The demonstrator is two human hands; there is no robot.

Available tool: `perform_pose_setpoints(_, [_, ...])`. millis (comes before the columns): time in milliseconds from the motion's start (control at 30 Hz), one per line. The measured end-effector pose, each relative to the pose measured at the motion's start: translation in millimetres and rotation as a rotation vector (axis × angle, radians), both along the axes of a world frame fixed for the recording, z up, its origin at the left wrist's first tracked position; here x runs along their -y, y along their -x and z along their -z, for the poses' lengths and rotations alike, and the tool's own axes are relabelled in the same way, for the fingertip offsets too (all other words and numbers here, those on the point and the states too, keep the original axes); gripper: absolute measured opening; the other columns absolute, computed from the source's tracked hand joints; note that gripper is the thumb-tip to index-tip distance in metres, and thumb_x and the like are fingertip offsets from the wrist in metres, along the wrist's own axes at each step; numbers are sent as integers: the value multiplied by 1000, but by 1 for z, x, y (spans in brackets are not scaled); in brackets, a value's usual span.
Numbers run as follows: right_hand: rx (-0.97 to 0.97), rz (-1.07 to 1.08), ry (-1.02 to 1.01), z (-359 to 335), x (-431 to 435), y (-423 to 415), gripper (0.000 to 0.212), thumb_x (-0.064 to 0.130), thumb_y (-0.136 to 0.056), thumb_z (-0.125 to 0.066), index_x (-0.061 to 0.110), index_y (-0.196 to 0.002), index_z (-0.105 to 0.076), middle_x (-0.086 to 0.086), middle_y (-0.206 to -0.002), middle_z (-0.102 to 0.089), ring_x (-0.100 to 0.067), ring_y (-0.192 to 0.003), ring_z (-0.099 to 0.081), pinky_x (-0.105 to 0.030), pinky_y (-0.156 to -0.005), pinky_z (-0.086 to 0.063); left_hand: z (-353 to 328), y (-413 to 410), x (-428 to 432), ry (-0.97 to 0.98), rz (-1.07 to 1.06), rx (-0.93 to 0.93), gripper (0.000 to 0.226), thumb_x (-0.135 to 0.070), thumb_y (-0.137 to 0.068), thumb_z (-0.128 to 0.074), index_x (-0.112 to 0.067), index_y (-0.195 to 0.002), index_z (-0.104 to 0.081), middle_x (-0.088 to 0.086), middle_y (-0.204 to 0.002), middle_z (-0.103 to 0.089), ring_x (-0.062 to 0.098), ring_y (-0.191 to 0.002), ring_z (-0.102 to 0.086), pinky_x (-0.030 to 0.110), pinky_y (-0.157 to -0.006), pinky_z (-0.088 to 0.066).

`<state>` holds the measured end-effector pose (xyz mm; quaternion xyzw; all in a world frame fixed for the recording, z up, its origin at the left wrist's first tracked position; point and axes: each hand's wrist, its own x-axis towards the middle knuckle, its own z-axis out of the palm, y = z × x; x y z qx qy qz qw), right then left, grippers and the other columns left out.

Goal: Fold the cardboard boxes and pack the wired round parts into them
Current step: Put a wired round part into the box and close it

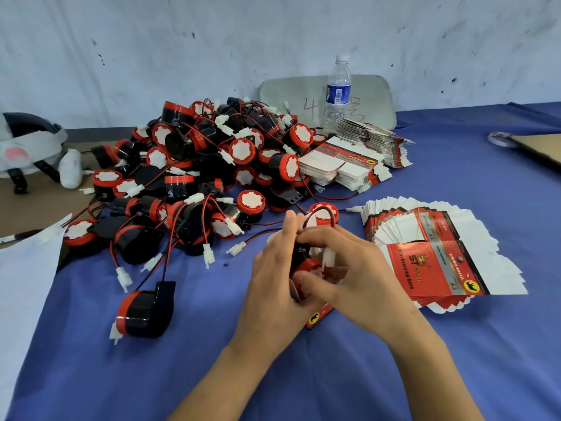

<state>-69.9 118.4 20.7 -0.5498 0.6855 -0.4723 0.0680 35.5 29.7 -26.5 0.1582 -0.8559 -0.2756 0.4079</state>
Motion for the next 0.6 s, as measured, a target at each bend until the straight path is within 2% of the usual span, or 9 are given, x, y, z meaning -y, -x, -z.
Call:
perform_pose_setpoints(67, [47,-11,18,-1,2,-3,36,13,-71,-80,22,-103,-67,12,-107,-64,-4,-93,-61,-13,-73,-49,0,1,1,24,29,-11,101,-43,-79,-63,-53,-146,12,-31,-153,-19,2,-139,-32,35,-106,-41])
perform_pose_setpoints(133, [77,-43,20,0,4,-6,33,7,-71,-79,20,-100,-69,14,-112,-63,1,-93,-59,-8,-74,-45,0,1,2,31,30,-26,98,-43,-79,-59,-52,-147,11,-31,-154,-13,1,-141,-28,39,-104,-45])
perform_pose_setpoints(200, [96,-63,-5,3,6,-7,30,1,-74,-73,17,-100,-70,13,-117,-61,0,-99,-58,-8,-78,-44,2,3,3,39,30,-52,95,-40,-81,-58,-47,-149,8,-20,-158,-13,3,-143,-23,33,-105,-43])
perform_pose_setpoints(267, [68,-33,-48,5,7,-7,31,-1,-77,-67,17,-101,-71,21,-118,-57,-3,-108,-55,-11,-86,-43,5,5,3,15,52,-70,91,-36,-82,-58,-42,-151,1,-12,-160,-14,3,-145,-20,18,-107,-35])
perform_pose_setpoints(367, [10,5,-82,5,7,-6,35,4,-77,-67,21,-107,-71,35,-109,-51,-1,-111,-50,-6,-89,-38,7,7,5,-29,81,-65,89,-32,-81,-60,-39,-152,-7,-21,-157,-13,-2,-144,-18,4,-103,-28])
perform_pose_setpoints(433, [-16,-38,-121,4,6,-4,40,6,-77,-68,22,-113,-70,31,-115,-52,-2,-116,-49,-10,-93,-39,8,7,5,-30,79,-68,90,-31,-79,-60,-39,-152,-9,-25,-156,-11,-2,-144,-19,3,-102,-28])
perform_pose_setpoints(533, [-36,-65,-178,4,3,1,40,6,-78,-70,21,-116,-69,17,-124,-55,-5,-119,-49,-14,-95,-41,8,8,5,-35,85,-67,90,-29,-78,-60,-41,-152,-9,-16,-156,-16,0,-144,-19,3,-101,-29])
perform_pose_setpoints(600, [-20,-67,-182,3,2,2,37,3,-79,-70,18,-112,-69,11,-123,-55,-7,-114,-52,-15,-93,-43,9,8,5,-13,81,-64,95,-23,-77,-65,-42,-152,-9,-14,-156,-16,-2,-143,-18,2,-98,-30])
